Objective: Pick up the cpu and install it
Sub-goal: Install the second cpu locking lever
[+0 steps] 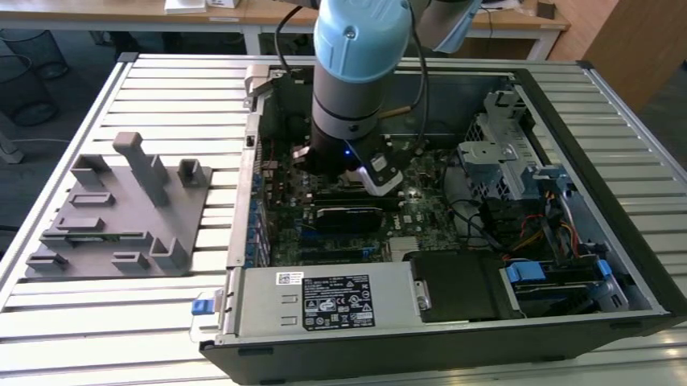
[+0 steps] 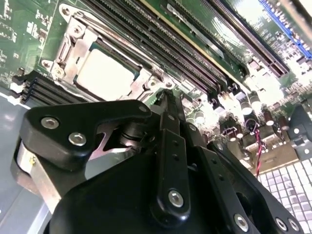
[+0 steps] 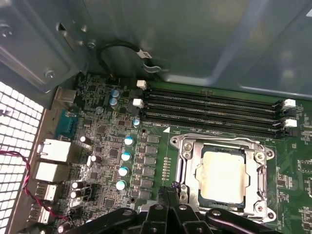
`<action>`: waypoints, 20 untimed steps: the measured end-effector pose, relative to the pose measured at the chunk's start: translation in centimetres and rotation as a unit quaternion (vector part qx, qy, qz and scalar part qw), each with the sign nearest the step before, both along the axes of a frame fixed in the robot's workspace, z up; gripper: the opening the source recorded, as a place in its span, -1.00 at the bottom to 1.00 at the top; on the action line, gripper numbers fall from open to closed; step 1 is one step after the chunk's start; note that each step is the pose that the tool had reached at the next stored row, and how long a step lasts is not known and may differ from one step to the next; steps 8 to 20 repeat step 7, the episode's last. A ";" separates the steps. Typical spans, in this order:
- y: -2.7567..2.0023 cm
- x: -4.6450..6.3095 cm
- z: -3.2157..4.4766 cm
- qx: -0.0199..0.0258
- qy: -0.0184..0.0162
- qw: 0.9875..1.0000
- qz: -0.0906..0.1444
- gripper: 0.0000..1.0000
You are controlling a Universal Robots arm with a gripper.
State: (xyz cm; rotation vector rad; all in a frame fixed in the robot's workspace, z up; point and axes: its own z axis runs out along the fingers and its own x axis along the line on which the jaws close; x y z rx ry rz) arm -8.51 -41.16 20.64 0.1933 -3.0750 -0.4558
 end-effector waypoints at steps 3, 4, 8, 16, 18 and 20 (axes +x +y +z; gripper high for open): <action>0.00 0.0 0.50 0.000 0.000 1.000 0.000 -0.79; 0.00 0.0 0.69 0.000 0.000 1.000 0.000 -0.79; 0.00 0.0 1.09 0.000 0.000 1.000 0.000 -0.79; 0.00 0.0 1.09 0.000 0.000 1.000 0.000 -0.79; 0.00 0.0 1.09 0.000 0.000 1.000 0.000 -0.79; 0.00 0.0 1.09 0.000 0.000 1.000 0.000 -0.79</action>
